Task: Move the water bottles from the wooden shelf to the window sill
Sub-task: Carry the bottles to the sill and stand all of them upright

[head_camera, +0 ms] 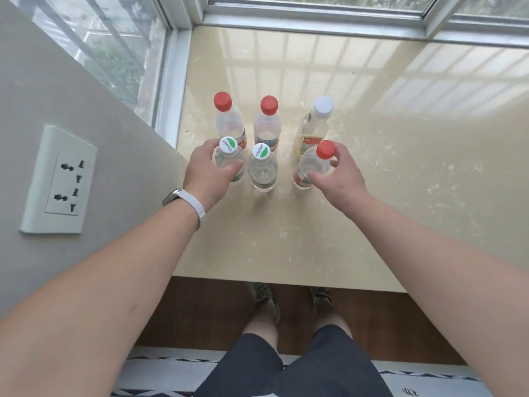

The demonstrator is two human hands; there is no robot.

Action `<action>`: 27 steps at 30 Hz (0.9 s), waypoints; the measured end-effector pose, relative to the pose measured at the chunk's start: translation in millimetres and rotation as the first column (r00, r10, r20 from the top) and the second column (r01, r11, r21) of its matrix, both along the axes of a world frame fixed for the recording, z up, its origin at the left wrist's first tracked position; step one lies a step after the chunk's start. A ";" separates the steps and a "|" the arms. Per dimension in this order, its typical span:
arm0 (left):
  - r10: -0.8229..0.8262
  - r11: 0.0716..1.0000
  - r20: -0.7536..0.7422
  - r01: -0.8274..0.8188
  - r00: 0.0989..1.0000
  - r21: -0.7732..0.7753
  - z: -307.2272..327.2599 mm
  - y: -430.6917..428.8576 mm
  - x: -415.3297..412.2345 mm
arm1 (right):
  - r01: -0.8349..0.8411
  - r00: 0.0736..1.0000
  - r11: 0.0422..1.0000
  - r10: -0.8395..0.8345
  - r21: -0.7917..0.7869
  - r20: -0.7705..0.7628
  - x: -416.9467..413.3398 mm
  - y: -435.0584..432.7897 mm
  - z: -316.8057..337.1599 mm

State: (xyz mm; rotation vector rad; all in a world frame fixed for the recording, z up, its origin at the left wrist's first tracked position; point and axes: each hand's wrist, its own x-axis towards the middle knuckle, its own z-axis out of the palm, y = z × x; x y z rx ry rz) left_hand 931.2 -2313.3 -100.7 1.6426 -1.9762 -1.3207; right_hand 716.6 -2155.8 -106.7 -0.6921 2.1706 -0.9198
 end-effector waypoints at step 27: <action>0.045 0.999 0.021 -0.045 0.999 -0.014 1.7 5.7 29.2 | 0.008 0.996 0.999 -0.004 0.046 -0.089 12.2 3.8 -0.6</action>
